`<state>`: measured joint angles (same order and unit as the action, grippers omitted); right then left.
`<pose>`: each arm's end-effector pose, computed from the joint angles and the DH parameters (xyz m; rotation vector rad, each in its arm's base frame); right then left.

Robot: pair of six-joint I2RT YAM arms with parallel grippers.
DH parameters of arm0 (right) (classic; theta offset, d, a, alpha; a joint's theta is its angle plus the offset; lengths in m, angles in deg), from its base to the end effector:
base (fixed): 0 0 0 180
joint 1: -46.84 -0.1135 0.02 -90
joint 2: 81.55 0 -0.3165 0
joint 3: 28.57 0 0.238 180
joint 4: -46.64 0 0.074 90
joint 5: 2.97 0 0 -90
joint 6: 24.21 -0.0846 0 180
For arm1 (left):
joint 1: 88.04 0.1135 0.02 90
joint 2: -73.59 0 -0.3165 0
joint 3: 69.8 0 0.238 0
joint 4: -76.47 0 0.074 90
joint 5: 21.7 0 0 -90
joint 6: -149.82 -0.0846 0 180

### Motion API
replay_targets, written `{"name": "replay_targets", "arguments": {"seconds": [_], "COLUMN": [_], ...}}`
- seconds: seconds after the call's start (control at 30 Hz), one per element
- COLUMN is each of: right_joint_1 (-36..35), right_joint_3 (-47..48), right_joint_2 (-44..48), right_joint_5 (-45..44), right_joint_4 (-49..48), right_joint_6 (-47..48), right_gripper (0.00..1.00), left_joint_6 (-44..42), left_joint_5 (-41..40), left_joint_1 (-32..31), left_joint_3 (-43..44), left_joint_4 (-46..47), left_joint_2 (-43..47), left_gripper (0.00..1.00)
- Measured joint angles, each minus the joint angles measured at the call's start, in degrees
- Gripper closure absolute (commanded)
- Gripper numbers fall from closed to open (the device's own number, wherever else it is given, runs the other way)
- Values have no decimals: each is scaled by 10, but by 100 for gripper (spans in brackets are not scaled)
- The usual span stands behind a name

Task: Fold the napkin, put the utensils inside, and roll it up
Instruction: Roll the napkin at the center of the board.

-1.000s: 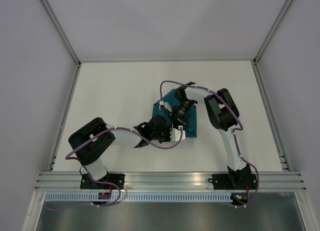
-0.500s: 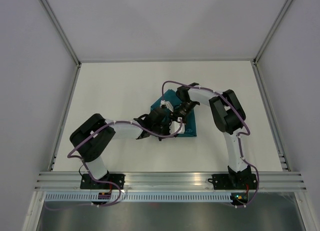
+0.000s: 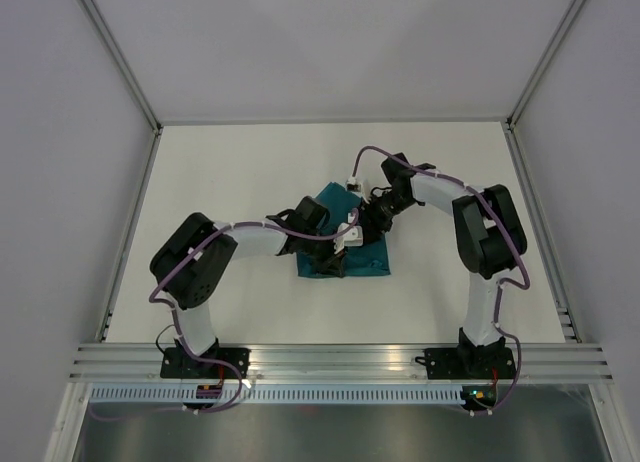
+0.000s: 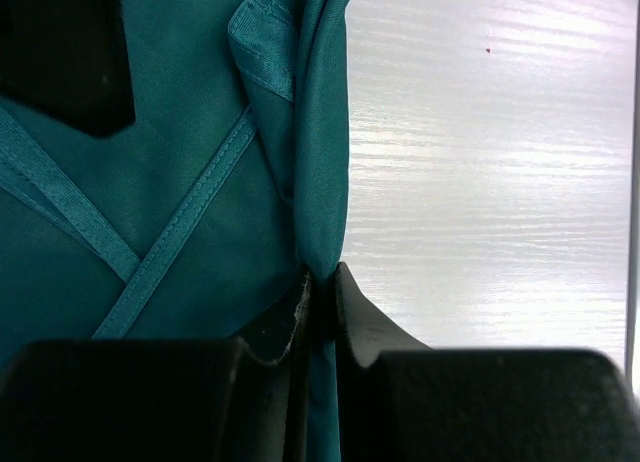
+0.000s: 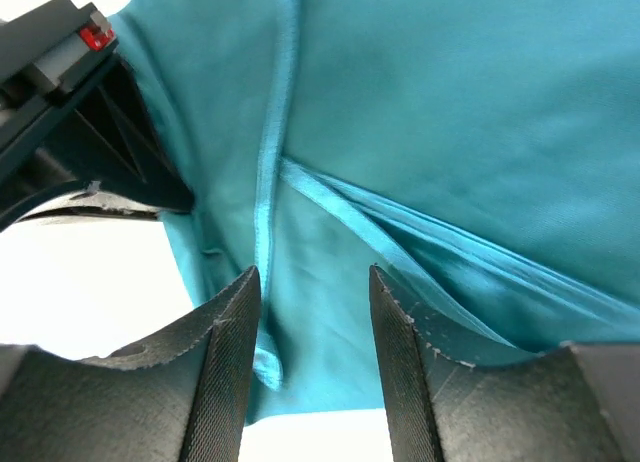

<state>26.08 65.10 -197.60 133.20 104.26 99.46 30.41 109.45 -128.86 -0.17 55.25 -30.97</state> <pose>0.3544 0.1996 0.1767 -1.3108 2.3310 1.1056 0.2447 -0.2849 0.1692 1.6410 1.8462 -0.9909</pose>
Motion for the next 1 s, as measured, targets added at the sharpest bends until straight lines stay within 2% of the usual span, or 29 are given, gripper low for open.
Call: {"name": "replay_targets", "arguments": {"seconds": [0.27,0.47,0.67,1.0], "right_joint_1": [10,-5,-90,-179], "right_joint_3": [-101,-186,-305,-348], "right_joint_2": [129,216,301,317], "right_joint_5": [-36,-80,-155,-233], "right_joint_4": [-105,-167,-243,-322], "right_joint_6": [-19,2,28,59], "right_gripper": [45,44,43,43], "left_joint_6": [31,45,53,59], "left_joint_5": [93,148,181,207], "left_joint_1": [33,51,58,65], "left_joint_3": [81,130,158,172], "left_joint_4": [-86,-141,-174,-200], "left_joint_2": [-72,-120,-149,-168], "left_gripper": [98,98,98,98]}}
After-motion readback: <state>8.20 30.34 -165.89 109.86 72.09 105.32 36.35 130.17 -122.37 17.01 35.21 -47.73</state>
